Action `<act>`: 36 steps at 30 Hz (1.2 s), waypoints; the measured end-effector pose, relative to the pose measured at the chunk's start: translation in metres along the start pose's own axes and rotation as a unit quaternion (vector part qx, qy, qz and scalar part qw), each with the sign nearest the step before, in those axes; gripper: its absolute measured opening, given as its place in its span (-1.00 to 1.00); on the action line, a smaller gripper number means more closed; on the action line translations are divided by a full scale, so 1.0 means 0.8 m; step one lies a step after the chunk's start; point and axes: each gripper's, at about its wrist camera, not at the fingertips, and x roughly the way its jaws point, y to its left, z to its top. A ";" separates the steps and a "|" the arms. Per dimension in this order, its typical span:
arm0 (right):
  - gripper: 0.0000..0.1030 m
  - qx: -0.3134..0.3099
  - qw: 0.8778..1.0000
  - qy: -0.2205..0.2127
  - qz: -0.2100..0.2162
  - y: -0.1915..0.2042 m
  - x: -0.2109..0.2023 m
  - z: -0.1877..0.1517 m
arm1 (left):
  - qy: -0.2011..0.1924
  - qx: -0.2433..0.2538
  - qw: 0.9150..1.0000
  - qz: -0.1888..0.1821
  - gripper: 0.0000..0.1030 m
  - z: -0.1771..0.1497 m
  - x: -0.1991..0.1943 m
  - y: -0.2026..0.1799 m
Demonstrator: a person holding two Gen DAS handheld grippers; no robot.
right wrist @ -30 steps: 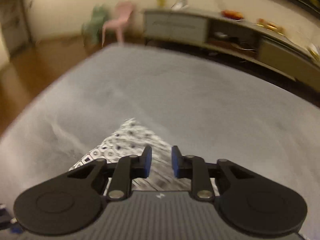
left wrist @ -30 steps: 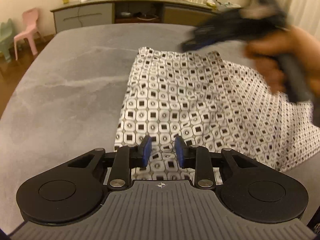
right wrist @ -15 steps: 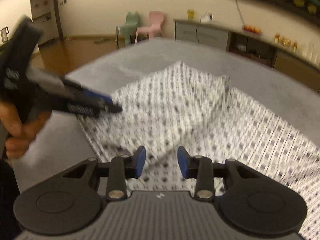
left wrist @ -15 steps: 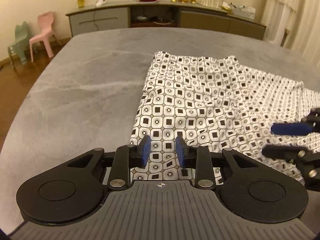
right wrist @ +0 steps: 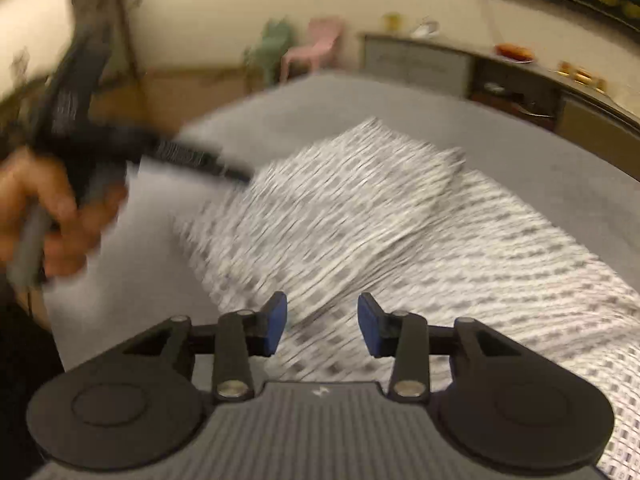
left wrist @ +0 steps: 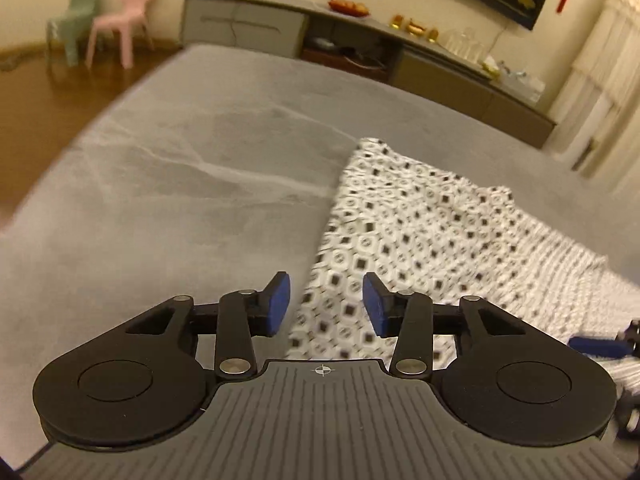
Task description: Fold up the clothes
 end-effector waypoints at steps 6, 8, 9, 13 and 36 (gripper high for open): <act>-0.02 0.059 0.976 0.012 -0.211 -0.139 -0.040 -0.012 | 0.033 0.056 0.998 -0.011 -1.00 0.010 0.025 -0.028; -0.02 0.102 0.955 0.035 -0.275 -0.202 -0.058 -0.029 | 0.033 0.077 0.996 -0.006 -1.00 0.009 0.029 -0.035; -0.02 0.122 0.943 0.045 -0.307 -0.232 -0.066 -0.043 | 0.031 0.078 0.996 -0.005 -1.00 0.009 0.030 -0.035; 0.05 0.237 0.907 0.038 -0.346 -0.325 -0.095 -0.088 | 0.013 0.036 0.999 0.028 -1.00 0.005 0.026 -0.022; -0.34 0.244 0.922 -0.021 -0.299 -0.318 -0.122 -0.102 | -0.048 -0.113 0.992 0.035 -1.00 0.007 -0.047 0.053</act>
